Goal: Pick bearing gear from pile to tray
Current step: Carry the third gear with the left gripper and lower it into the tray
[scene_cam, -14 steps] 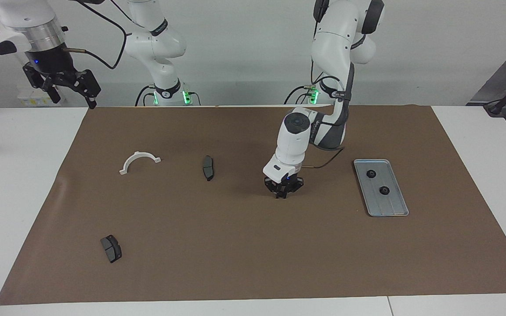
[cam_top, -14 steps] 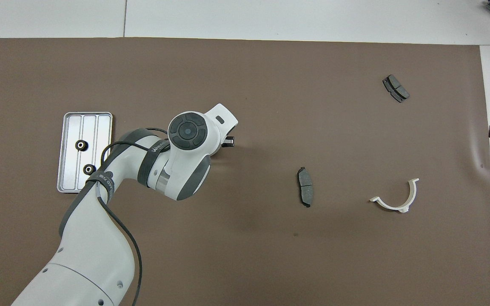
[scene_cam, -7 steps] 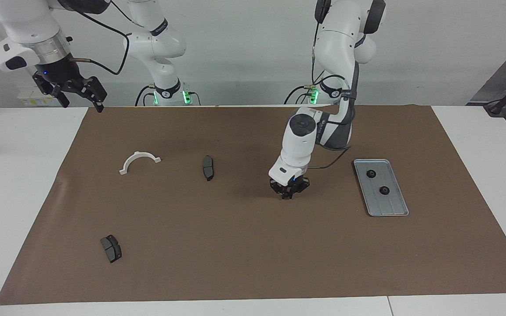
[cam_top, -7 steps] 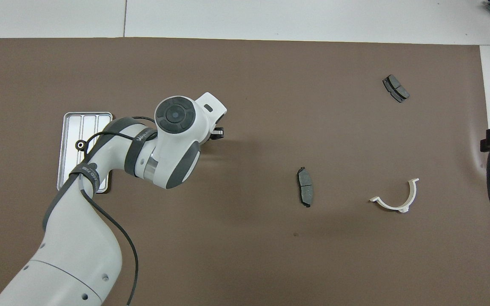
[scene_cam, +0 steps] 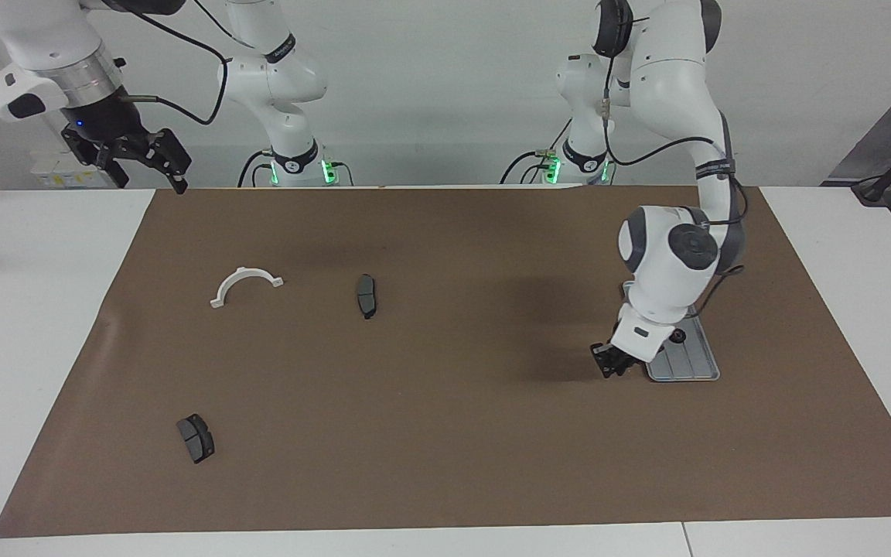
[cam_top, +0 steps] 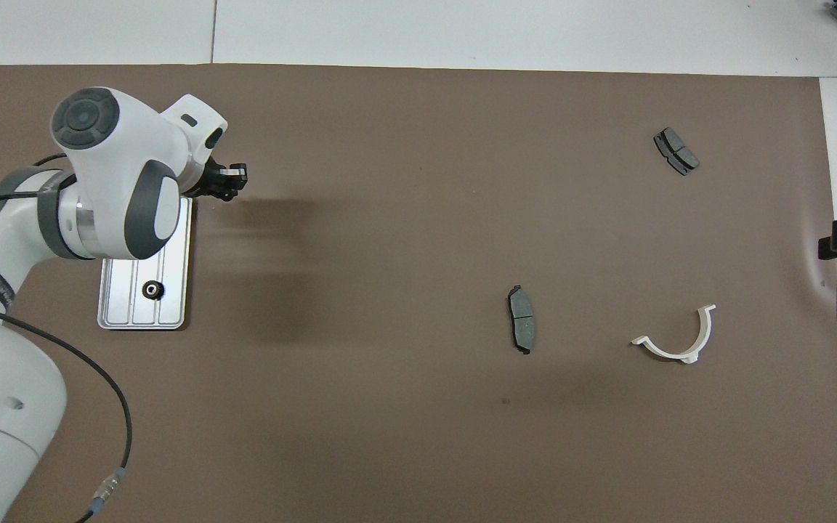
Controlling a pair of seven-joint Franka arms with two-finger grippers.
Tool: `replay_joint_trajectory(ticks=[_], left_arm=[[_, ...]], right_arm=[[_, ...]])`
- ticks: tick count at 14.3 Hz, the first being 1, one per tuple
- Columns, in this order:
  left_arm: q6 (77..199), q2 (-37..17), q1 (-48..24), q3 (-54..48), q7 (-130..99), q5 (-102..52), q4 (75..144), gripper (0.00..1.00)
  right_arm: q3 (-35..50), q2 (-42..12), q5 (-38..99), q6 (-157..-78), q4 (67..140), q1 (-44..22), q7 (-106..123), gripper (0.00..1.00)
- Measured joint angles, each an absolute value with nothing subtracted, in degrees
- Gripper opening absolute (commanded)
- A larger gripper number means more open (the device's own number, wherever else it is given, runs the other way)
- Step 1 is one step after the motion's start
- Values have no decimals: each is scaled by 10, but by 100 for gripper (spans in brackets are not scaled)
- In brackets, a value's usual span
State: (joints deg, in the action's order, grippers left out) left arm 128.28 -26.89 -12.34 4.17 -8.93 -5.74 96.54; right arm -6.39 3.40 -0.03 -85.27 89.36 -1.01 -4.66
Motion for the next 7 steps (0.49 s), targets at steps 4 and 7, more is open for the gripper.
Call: replay_joint_trajectory(ticks=[4, 7], left_arm=[[1230, -269, -55, 41, 27, -60, 967, 0], [1215, -266, -34, 41, 72, -60, 984, 79]], right_arm=[[-63, 34, -5, -853, 894, -11, -47, 100], [-61, 34, -7, -856, 894, -12, -47, 100]])
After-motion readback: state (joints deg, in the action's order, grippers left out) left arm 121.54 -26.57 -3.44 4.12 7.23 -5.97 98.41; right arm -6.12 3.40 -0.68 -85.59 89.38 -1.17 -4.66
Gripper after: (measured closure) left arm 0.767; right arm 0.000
